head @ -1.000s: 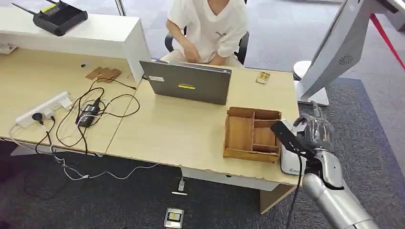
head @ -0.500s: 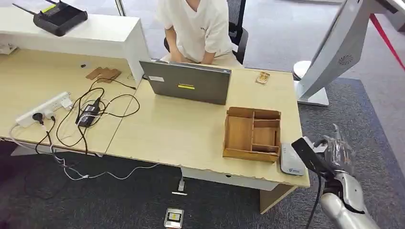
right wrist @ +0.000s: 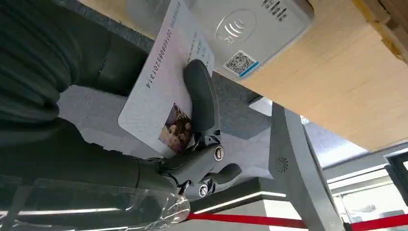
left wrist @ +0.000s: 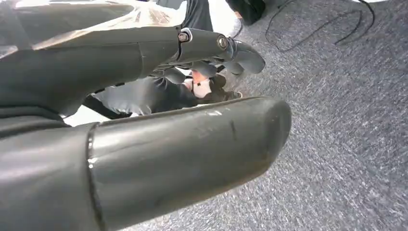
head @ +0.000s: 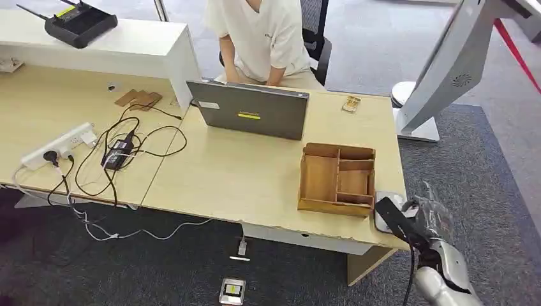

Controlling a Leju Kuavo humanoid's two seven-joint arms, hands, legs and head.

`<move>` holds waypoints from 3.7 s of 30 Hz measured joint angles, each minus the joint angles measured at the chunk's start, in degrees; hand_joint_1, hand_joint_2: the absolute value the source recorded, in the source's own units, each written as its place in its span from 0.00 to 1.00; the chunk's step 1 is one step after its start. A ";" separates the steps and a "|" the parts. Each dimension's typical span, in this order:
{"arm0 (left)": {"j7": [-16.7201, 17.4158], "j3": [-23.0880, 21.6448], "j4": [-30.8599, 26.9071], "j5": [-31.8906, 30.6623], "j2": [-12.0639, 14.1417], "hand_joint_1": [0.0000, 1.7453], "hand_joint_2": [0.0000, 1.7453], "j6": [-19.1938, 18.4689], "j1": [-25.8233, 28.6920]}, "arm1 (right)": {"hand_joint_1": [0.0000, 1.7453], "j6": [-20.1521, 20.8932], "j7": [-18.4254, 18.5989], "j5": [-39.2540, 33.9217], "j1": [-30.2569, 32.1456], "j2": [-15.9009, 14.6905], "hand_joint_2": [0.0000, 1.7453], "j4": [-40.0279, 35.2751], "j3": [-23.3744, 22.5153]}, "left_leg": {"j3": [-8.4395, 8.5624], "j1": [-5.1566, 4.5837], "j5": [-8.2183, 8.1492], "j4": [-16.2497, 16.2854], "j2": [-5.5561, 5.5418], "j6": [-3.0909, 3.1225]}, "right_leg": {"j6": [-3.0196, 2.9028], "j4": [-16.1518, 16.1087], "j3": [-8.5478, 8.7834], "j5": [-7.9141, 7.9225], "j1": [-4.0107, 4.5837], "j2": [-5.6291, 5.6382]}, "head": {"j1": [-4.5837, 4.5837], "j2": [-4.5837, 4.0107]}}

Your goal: Pass the card to the sensor for recognition and then transmit it.

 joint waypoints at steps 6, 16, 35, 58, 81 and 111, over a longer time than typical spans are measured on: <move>0.53 -0.02 0.00 -0.53 -0.15 0.00 0.00 -0.31 -0.52 | 1.00 -0.09 0.02 -0.04 0.50 0.63 1.00 0.55 0.31 | -0.01 0.00 0.00 0.00 0.00 0.00 | 0.00 0.00 0.00 0.00 0.00 0.00 | -0.02 0.00; 0.66 -0.02 0.00 -0.35 -0.18 0.00 0.00 -0.39 -0.77 | 1.00 0.17 -0.53 -0.02 0.43 1.55 1.00 1.44 0.52 | 0.00 0.00 0.00 0.00 0.02 0.00 | 0.00 0.00 0.01 0.00 0.00 0.00 | 0.00 0.00; 0.74 -0.04 0.02 -0.88 -0.20 0.00 0.00 -0.28 -1.07 | 1.00 3.08 -1.73 -0.79 -1.85 3.32 1.00 7.54 0.96 | 0.42 0.00 0.01 0.00 0.06 -0.01 | -0.01 -0.01 0.41 0.01 0.01 0.00 | 0.00 0.00; -0.39 -0.07 0.02 -2.91 -0.48 0.00 0.00 -0.59 -1.74 | 1.00 6.81 0.31 7.58 -10.88 1.14 1.00 -17.83 -1.75 | 0.28 -0.02 0.06 0.01 0.03 0.01 | 0.03 0.01 0.27 0.05 0.00 0.01 | 0.00 0.00; 0.63 -0.74 -0.94 -8.55 -0.88 0.00 0.00 -4.33 -5.85 | 1.00 13.62 -4.28 5.81 -29.51 13.64 1.00 5.78 9.51 | 0.04 0.02 0.11 0.01 -0.09 -0.04 | 0.02 0.11 0.08 0.06 0.09 -0.05 | 0.00 0.00; 0.74 -1.40 -0.96 -8.70 -0.72 0.00 0.00 -4.11 -5.71 | 0.00 2.99 -5.84 -3.47 -30.23 16.00 1.00 16.18 11.67 | -0.12 0.02 0.12 0.07 -0.03 -0.03 | 0.02 0.07 -0.13 0.11 0.08 -0.04 | 0.00 0.00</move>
